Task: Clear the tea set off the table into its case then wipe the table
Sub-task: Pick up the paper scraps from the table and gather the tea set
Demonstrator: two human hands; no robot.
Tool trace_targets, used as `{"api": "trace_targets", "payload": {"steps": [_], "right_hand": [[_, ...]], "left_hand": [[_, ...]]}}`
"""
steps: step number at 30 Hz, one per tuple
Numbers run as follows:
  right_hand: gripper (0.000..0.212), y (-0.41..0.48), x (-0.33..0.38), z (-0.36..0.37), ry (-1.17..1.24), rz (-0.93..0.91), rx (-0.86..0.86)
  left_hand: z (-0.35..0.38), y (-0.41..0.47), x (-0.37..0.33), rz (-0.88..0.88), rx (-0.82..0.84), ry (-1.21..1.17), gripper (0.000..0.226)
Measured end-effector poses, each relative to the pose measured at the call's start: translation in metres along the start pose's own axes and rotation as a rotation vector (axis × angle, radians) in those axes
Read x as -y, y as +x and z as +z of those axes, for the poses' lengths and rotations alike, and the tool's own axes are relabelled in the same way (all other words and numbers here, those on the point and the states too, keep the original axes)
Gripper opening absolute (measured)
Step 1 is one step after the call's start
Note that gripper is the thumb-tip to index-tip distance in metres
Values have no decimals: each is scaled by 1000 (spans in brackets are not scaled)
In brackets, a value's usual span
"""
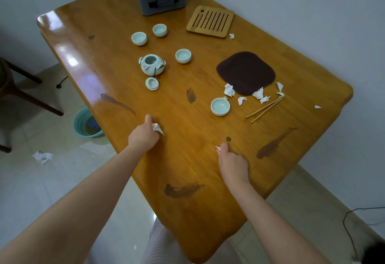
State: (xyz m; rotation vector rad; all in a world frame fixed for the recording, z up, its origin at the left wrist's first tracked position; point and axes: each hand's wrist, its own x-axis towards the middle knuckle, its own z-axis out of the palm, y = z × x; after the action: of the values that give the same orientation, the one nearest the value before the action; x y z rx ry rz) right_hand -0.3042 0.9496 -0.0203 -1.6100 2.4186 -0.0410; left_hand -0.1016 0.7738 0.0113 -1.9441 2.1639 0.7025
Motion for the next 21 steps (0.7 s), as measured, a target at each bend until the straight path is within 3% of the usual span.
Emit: {"api": "trace_targets", "payload": {"steps": [4, 9, 13, 17, 21], "right_hand": [[28, 0, 1, 0, 8, -3, -16], [32, 0, 1, -1, -10, -19, -35], [31, -1, 1, -2, -14, -19, -25], [29, -1, 1, 0, -17, -17, -16], [28, -1, 1, -1, -27, -19, -2]], "left_hand": [[0, -2, 3, 16, -9, 19, 35], [-1, -2, 6, 59, 41, 66, 62], [4, -6, 4, 75, -23, 246, 73], [14, -3, 2, 123, -131, 338, 56], [18, 2, 6, 150, -120, 356, 28]]}}
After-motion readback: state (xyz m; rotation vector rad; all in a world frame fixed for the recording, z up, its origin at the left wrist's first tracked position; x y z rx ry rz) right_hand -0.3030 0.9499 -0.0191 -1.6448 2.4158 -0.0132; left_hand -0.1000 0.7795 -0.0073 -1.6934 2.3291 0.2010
